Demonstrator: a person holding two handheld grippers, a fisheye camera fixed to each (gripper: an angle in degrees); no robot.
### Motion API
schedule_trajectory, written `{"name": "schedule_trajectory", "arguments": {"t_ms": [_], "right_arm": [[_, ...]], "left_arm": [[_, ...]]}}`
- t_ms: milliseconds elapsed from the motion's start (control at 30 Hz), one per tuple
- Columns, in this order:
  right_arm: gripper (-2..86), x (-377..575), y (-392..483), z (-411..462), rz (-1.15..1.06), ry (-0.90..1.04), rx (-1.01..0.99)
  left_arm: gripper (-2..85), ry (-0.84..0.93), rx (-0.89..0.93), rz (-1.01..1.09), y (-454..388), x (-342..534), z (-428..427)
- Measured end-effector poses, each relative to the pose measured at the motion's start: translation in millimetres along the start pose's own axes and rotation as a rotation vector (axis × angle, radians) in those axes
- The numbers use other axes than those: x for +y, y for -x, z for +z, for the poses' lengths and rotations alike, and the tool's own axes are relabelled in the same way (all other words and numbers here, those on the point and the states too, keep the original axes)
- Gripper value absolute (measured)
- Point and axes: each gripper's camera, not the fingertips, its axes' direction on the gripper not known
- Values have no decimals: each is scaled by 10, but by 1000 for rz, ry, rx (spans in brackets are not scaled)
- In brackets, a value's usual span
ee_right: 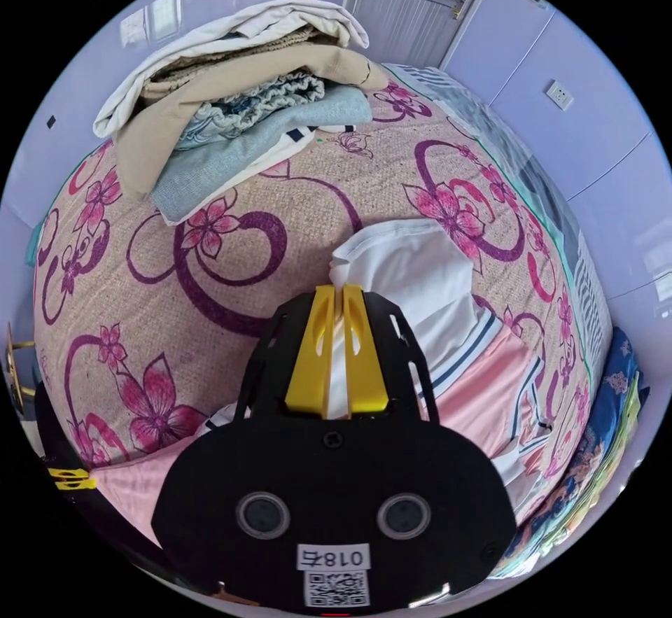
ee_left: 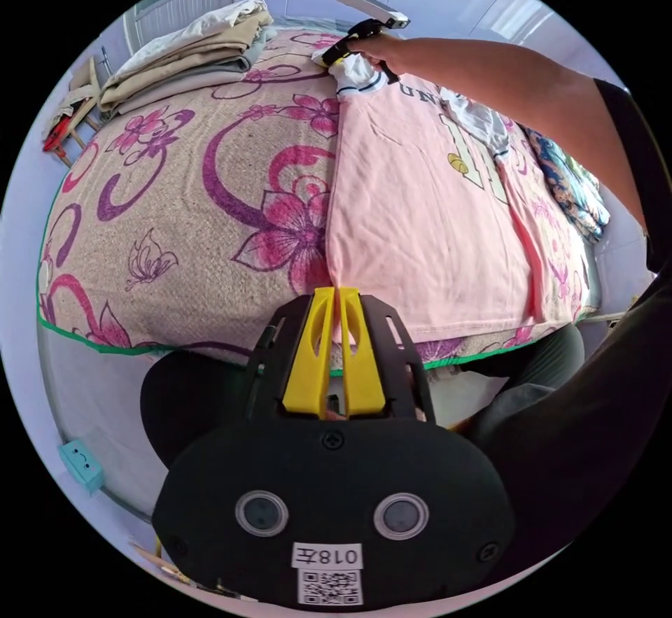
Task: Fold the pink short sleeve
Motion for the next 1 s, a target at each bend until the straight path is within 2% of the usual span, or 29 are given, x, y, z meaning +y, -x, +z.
{"name": "schedule_trajectory", "arguments": {"t_ms": [133,300,433,533,667,800,1000], "right_arm": [[7,77,-353,-228,68,-49,-91],[6,459,-1034,-594,229,-139,-212],[7,1423,-1852,-939,516,-297,-308],[8,2432,-2316,-938,791,-392,-352],[8,3338,-2519,-550,988,-311,-333],[9,3552,-2561,-436,1019,-351,-367],[10,3420,-2488,-800,887,-404,-274]], "left_arm": [[-8,-39,38,56,-111,-13,-131],[-9,-95,152,261,-566,-234,-339],[-9,-82,243,476,-1032,-476,-320],[-9,23,273,614,-1402,-656,-31],[-9,165,219,675,-1725,-773,555],[-9,186,259,615,-1757,-859,723],[-9,143,287,641,-1704,-980,493]]}}
